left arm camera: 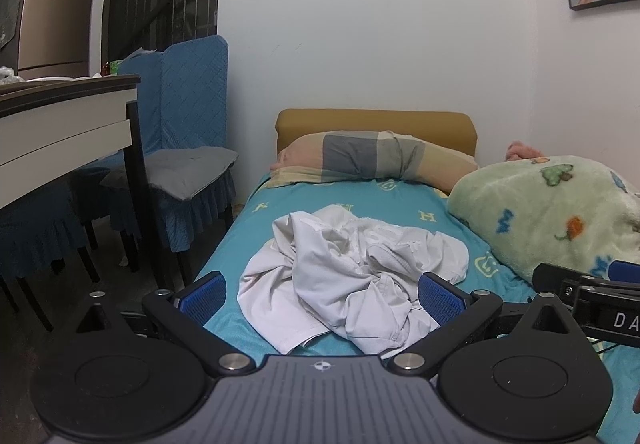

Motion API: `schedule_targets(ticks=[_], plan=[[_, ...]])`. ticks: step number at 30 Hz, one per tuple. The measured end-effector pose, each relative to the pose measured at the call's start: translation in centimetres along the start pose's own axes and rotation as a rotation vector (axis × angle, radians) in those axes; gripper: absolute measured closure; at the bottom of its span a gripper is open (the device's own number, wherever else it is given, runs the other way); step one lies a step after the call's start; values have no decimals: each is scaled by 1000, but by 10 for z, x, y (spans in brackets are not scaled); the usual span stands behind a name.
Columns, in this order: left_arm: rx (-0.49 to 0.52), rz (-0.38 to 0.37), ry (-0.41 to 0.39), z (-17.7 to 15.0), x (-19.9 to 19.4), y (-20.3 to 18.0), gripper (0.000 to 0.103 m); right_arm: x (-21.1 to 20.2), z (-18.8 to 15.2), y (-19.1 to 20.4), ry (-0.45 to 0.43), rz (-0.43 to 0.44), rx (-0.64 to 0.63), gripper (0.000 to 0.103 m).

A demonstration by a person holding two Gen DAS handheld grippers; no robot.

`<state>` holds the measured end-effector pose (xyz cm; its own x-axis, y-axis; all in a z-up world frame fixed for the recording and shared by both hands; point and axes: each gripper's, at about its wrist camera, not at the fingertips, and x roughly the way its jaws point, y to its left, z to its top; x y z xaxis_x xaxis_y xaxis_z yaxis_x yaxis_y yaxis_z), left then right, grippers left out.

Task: Fold clothes
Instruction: 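Move both grippers toward the crumpled white T-shirt on the bed, then grasp the white T-shirt fabric with the left gripper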

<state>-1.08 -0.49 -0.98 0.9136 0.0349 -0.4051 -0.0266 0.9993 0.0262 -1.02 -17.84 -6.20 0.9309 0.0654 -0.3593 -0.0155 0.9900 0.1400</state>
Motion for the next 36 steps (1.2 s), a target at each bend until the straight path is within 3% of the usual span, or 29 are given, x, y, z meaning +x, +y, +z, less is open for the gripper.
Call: schedule_targets(ticks=[5, 10, 19, 30, 36], plan=[[-36, -36, -11, 2, -5, 4, 0, -2, 0, -6, 4, -6, 14, 0], [-70, -68, -3, 5, -5, 6, 0, -7, 13, -7, -47, -21, 20, 0], [-32, -96, 68, 20, 24, -5, 0, -5, 53, -14, -140, -44, 49, 0], [-68, -189, 253, 6, 149, -30, 1, 39, 48, -47, -93, -41, 154, 0], [-52, -197, 263, -17, 224, -54, 3, 68, 29, -65, -52, -97, 207, 0]])
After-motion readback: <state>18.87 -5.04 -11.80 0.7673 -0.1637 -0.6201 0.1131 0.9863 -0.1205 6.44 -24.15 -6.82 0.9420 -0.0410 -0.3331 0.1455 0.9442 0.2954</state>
